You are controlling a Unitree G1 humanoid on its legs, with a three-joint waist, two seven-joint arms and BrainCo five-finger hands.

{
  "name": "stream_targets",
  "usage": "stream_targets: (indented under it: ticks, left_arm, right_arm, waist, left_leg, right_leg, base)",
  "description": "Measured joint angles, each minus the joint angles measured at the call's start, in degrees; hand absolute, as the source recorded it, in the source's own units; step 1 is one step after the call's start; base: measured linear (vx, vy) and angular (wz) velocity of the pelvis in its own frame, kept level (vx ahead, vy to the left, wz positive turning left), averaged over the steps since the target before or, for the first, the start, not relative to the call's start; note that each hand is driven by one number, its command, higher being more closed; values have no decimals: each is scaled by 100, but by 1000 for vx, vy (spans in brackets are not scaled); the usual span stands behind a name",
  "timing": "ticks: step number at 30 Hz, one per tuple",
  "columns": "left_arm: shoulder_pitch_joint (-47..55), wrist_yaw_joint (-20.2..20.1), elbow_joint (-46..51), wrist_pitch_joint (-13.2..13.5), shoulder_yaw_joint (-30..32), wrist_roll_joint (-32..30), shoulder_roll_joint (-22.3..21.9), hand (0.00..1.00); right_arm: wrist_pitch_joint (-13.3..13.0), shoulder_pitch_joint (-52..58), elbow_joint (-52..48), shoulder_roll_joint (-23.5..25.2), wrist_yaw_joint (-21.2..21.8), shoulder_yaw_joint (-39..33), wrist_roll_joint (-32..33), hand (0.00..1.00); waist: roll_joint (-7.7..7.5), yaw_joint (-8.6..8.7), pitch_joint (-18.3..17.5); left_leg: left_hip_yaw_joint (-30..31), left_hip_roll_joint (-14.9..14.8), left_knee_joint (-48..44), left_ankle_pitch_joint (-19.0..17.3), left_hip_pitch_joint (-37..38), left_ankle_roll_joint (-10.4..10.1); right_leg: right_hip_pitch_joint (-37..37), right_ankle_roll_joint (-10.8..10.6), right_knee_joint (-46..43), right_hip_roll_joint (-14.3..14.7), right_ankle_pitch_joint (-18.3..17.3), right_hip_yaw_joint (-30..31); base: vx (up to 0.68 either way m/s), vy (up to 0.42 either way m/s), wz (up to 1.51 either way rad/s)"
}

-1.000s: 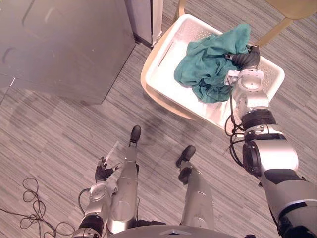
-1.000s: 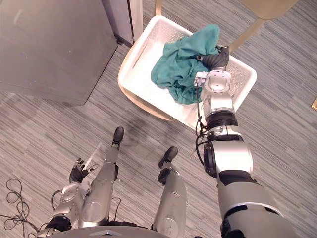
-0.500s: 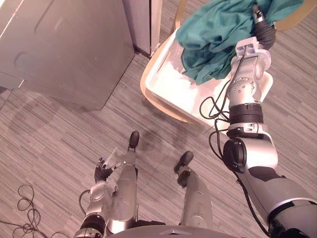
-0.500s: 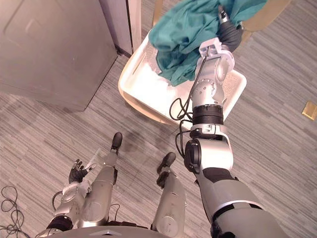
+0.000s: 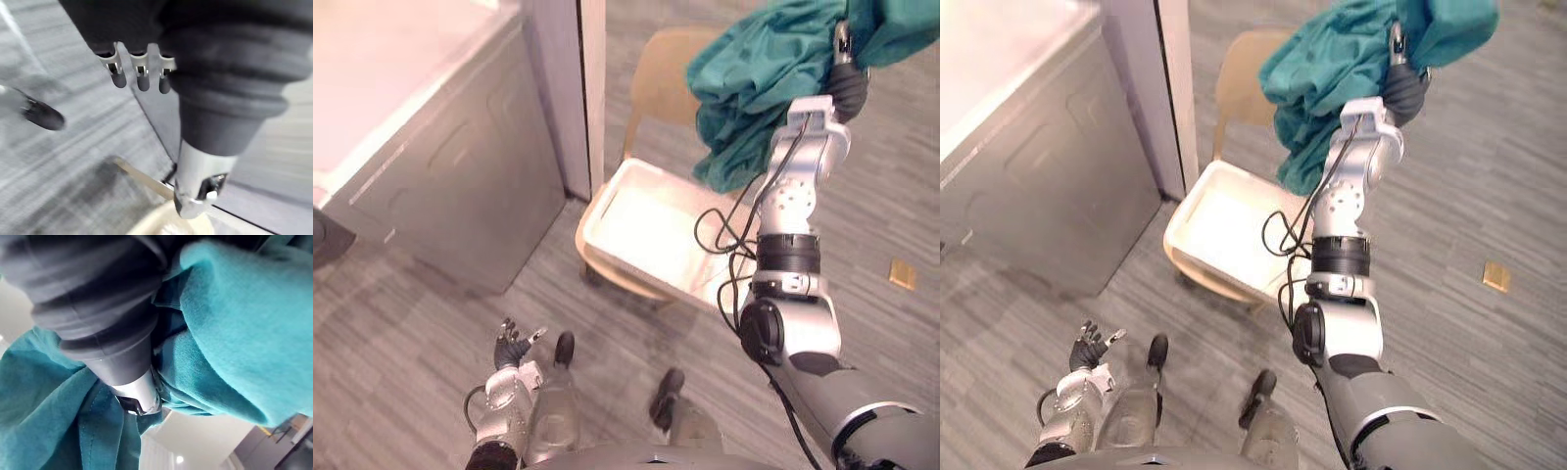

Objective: Pick up the laundry basket with both hands and put the clothes into the washing machine.

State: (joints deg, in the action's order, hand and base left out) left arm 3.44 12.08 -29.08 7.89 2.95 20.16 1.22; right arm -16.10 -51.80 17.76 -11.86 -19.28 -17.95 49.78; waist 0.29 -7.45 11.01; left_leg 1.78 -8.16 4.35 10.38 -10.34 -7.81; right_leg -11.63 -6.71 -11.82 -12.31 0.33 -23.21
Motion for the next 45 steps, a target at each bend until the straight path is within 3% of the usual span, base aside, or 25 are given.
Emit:
stream_targets:
  ticks: [2,3,7,14,23,26,36,45]
  left_arm:
    - [6,20,697,11,-137,60,125,0]
    - [-54,28,1274,92,-190,110,243,0]
    - [-480,241,1929,151,-407,214,324,0]
    - [-1232,366,1934,119,-643,80,460,0]
    - [-2341,496,1539,-79,-1396,-53,472,0]
    - [-2767,450,1191,-185,-1754,-45,438,0]
    - [-3380,247,747,-297,-2605,-55,262,0]
    - [-3830,80,383,-415,-3348,-240,22,0]
  right_arm:
    - [-11,227,-136,-5,22,103,-4,100]
    - [-5,370,-170,-6,60,273,-4,100]
    - [25,916,-424,-86,194,773,-16,100]
    - [317,1473,-811,-195,676,1501,-12,100]
    - [630,2708,-1782,-213,928,1929,177,100]
    - [755,3117,-2142,-214,1083,2016,217,100]
    - [804,3590,-2635,-209,1346,2475,279,100]
    - [820,3797,-2761,-215,1520,2895,503,100]
  waist:
    - [-6,62,-194]
    - [-6,189,-353]
    - [-4,416,-650]
    - [-10,678,-858]
    - [-6,1081,-911]
    - [-5,1148,-921]
    - [19,1362,-1028]
    - [28,1405,-1067]
  left_leg:
    - [-88,-45,2,-52,101,-18]
    - [-189,-71,4,-103,215,-17]
    - [-494,-103,5,-232,546,-18]
    - [-1070,-178,5,-358,945,-49]
    - [-1477,-239,6,-475,1285,-87]
    - [-1564,-236,8,-510,1347,-110]
    - [-1573,-226,8,-511,1351,-109]
    - [-1626,-188,8,-514,1398,-101]
  right_leg:
    - [149,0,248,98,106,62]
    - [296,0,496,180,219,133]
    - [696,-5,1143,371,550,417]
    - [857,51,1645,556,919,1110]
    - [855,90,1647,666,975,1602]
    - [855,93,1647,667,981,1654]
    - [852,91,1647,660,989,1695]
    - [855,90,1647,636,1013,1783]
  base:
    - [81,-19,-32]
    - [56,-1,-33]
    - [44,5,-37]
    - [-1,-1,-49]
    - [-40,-6,-29]
    - [-35,-1,-14]
    - [0,0,0]
    - [-3,3,-3]
